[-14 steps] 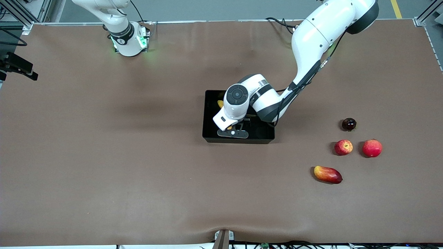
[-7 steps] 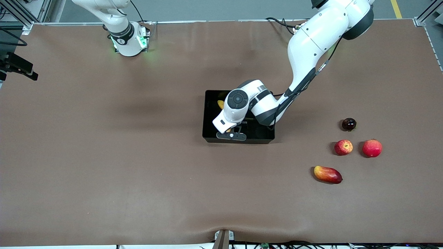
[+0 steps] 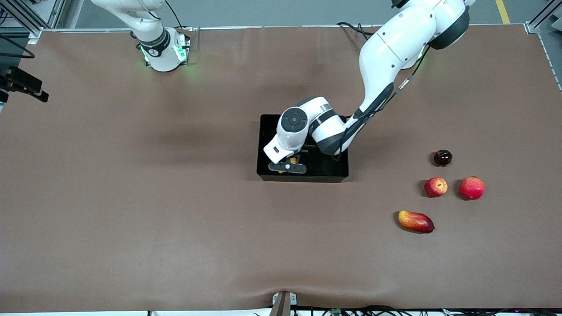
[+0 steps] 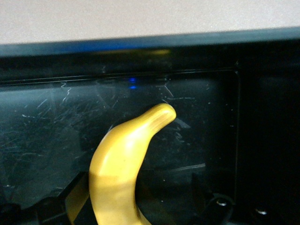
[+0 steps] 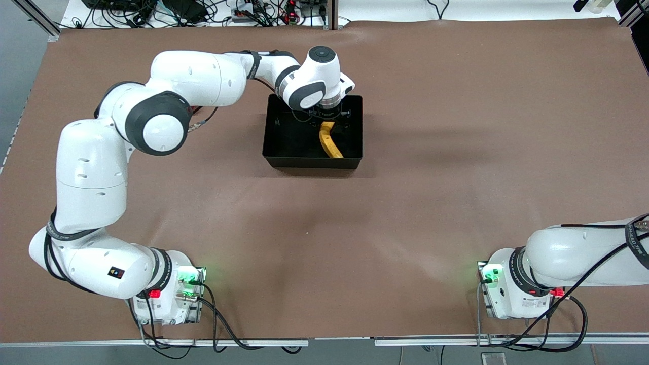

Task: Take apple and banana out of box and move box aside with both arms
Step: 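Grasp the yellow banana with the left gripper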

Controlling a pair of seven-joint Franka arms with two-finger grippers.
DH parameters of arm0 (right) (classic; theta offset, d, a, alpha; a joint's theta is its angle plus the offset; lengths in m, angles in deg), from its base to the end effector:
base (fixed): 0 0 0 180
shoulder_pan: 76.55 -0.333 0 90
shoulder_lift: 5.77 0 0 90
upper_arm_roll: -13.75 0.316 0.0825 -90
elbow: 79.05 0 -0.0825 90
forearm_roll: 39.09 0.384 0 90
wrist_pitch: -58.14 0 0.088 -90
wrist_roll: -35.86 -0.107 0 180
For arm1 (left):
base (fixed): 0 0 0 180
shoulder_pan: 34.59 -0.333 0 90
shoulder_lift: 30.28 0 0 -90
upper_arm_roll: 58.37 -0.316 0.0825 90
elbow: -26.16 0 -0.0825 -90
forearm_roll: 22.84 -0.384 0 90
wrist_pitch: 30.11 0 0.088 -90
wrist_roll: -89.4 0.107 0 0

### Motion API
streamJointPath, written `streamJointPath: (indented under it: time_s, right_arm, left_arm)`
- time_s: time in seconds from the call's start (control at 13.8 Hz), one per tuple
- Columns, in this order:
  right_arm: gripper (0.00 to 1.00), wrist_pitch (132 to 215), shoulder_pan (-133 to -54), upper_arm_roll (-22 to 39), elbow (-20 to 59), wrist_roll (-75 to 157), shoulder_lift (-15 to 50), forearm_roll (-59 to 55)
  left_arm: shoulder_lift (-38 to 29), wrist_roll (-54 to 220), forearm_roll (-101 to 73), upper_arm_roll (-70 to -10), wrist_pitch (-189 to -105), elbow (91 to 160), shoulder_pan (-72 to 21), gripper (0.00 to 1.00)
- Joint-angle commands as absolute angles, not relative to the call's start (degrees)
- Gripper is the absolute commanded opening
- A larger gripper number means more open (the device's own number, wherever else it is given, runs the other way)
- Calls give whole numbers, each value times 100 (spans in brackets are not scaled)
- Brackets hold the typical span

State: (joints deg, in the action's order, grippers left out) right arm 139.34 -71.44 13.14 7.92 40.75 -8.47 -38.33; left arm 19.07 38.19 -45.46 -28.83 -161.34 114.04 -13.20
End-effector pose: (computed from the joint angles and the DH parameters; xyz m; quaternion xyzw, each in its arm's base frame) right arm 0.5210 -0.0508 0.6614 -0.9996 0.0064 0.0260 0.0093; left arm 0.4947 -0.5037 0.1920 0.9977 -0.0498 -0.0265 0.0364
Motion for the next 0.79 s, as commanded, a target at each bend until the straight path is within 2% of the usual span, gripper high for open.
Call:
streamJointPath:
  time_s: [0.0, 0.14, 0.22, 0.29, 0.36, 0.72]
  right_arm:
    - [100, 13961, -7057, 1383, 778, 4043, -859, -3795]
    - [100, 13961, -7013, 1383, 778, 4060, -850, -3795]
    - [100, 13961, -7004, 1383, 770, 4078, -824, -3804]
    - [100, 13952, -7022, 1383, 735, 4104, -780, -3813]
    - [100, 13952, -7057, 1383, 674, 4096, -762, -3822]
    - [100, 13917, -7084, 1401, 612, 4122, -657, -3804]
  left_arm:
    - [1982, 3649, -4701, -2945, -16168, 11325, -1191, 73]
    - [2008, 3649, -4701, -2945, -16159, 11325, -1182, 58]
    - [1999, 3649, -4701, -2945, -16159, 11325, -1182, 37]
    - [1982, 3667, -4709, -2945, -16159, 11308, -1191, 6]
    - [1956, 3675, -4701, -2945, -16159, 11291, -1191, 0]
    - [1797, 3702, -4709, -2971, -16089, 11185, -1305, 0]
